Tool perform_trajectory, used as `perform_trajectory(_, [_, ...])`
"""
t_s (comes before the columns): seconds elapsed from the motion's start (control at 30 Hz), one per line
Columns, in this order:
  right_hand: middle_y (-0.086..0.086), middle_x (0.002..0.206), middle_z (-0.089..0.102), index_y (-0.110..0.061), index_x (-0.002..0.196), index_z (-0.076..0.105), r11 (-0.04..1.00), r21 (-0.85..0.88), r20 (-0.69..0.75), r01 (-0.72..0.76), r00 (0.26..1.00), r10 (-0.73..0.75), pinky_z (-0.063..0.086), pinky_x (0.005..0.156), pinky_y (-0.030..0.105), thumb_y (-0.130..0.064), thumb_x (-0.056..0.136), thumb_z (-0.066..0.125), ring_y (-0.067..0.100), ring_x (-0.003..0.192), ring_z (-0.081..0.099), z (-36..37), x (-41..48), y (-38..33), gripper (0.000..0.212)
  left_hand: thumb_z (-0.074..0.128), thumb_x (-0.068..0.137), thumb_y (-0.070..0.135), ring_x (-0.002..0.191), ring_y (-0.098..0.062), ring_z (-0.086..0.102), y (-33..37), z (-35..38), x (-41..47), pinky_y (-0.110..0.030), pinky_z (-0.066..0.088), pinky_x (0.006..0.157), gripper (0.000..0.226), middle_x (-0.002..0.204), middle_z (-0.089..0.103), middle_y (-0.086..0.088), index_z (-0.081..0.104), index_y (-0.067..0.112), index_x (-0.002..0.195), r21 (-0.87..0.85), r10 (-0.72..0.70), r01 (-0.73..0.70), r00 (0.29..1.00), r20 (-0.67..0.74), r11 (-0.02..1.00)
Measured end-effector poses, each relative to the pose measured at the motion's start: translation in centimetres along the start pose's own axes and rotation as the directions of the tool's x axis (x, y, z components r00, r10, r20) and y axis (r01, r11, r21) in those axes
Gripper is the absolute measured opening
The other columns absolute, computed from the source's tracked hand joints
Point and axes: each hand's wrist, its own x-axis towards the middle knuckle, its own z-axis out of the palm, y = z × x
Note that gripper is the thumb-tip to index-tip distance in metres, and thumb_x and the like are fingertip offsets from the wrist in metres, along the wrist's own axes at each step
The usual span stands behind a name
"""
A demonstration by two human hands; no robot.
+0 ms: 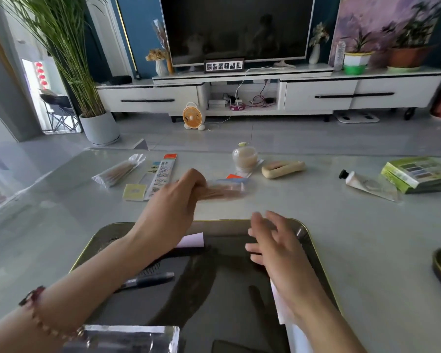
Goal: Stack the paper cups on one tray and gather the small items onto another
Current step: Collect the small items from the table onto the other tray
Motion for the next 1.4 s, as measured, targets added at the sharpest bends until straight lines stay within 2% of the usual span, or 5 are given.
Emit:
perform_trajectory(0.13, [0.013,0.105,0.066,-0.022,0.117,0.049,0.885,0.453,0.009,-0.112,0.993,0.121,0.058,0.067,0.037,-0.064,0.08,0.03,0.032,0.089,0.069,-0.9,-0.3,-1.0,0.059,0.039,0.09,0.029,0.074,-0.018,0.06,0.6,-1.1,-3.9,-0.029,0.044,0.07,0.015,0.083,0.066,0.007,0.054,0.025,0.092,0.069,0.231,-0.243,0.962,0.145,0.968])
perform_trajectory(0.43, [0.005,0.097,0.07,-0.021,0.099,0.063,0.993,0.071,0.155,-0.098,0.984,0.086,0.056,0.081,0.034,-0.022,0.084,0.067,0.017,0.087,0.067,0.2,-1.4,-0.5,0.016,0.032,0.096,0.042,0.093,-0.013,0.057,-1.2,-0.8,-5.3,-0.027,0.042,0.084,0.037,0.101,0.069,0.002,0.061,0.02,0.1,0.131,0.359,-0.365,0.931,0.07,0.922])
perform_trajectory(0.93, [0.011,0.087,0.069,-0.015,0.096,0.063,0.965,0.149,0.108,-0.214,0.974,0.199,0.047,0.063,0.033,0.0,0.085,0.059,0.023,0.074,0.064,0.1,0.1,1.2,0.018,0.036,0.098,0.031,0.144,-0.034,0.007,-20.2,-0.6,4.1,-0.056,0.01,0.114,0.057,0.158,0.003,-0.011,0.011,0.023,0.149,0.399,-0.616,0.529,0.778,0.126,0.749])
perform_trajectory(1.13, [-0.001,0.09,0.072,-0.023,0.091,0.065,0.98,0.081,0.105,-0.182,0.979,0.173,0.052,0.089,0.038,-0.007,0.086,0.061,0.016,0.089,0.068,0.2,0.0,1.3,0.017,0.051,0.09,0.021,0.104,-0.042,0.054,-24.5,-0.5,6.1,-0.047,0.048,0.086,0.033,0.114,0.055,-0.027,0.055,0.002,0.117,0.52,-0.579,0.486,0.815,0.022,0.703])
perform_trajectory(1.4, [0.009,0.072,0.07,-0.007,0.086,0.065,0.957,0.24,0.084,-0.162,0.986,0.146,0.056,0.058,0.042,0.005,0.081,0.061,0.024,0.065,0.067,-0.7,-0.5,0.6,0.014,0.052,0.091,0.033,0.066,-0.035,0.055,-15.2,-5.9,2.7,-0.036,0.04,0.064,0.041,0.072,0.058,-0.025,0.057,-0.001,0.069,0.114,-0.6,0.631,0.769,-0.22,0.767])
